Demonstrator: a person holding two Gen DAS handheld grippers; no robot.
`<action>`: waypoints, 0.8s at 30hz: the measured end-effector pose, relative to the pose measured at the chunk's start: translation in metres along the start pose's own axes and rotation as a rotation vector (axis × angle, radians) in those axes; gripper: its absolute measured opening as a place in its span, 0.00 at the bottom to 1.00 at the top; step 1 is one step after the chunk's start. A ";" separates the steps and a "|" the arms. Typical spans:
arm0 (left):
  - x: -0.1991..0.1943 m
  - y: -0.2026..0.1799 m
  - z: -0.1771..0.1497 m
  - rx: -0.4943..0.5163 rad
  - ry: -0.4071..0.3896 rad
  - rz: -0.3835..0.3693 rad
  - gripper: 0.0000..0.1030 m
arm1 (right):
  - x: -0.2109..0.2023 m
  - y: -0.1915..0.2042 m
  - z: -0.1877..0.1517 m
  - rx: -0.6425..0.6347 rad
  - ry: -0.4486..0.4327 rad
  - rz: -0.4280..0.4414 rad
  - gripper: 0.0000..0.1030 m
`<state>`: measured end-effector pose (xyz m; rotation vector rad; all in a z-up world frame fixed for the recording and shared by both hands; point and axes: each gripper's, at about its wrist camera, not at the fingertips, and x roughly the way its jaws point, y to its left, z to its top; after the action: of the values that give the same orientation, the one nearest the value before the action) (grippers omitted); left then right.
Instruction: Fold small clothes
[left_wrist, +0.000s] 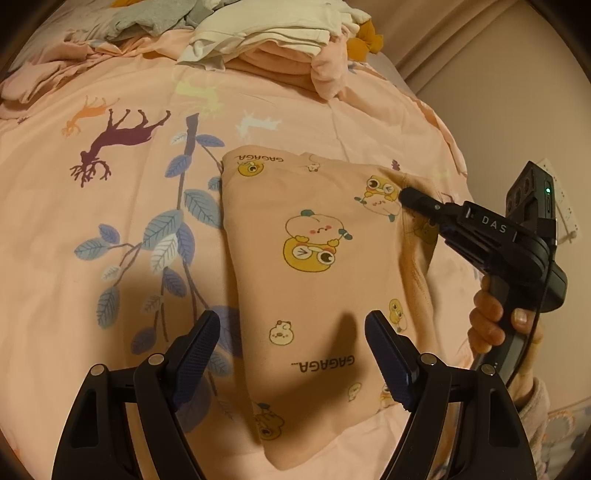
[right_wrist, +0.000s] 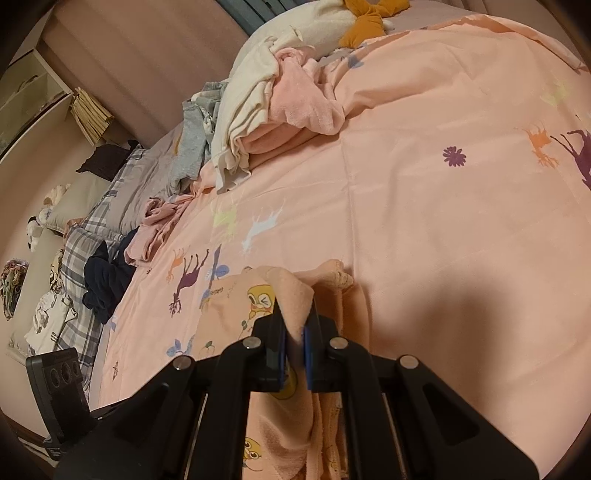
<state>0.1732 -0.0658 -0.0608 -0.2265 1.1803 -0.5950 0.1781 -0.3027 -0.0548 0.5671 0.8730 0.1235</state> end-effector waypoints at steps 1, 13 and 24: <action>0.001 0.000 0.000 0.001 0.001 0.000 0.78 | 0.001 -0.001 0.000 0.003 0.003 -0.004 0.08; 0.008 -0.004 0.000 0.017 0.019 0.007 0.78 | 0.013 -0.016 -0.004 0.051 0.040 -0.033 0.09; 0.009 0.002 -0.010 0.009 0.026 0.031 0.78 | 0.012 -0.025 -0.009 0.059 0.061 -0.104 0.19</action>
<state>0.1671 -0.0679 -0.0729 -0.1932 1.2038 -0.5770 0.1758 -0.3162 -0.0802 0.5740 0.9663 0.0203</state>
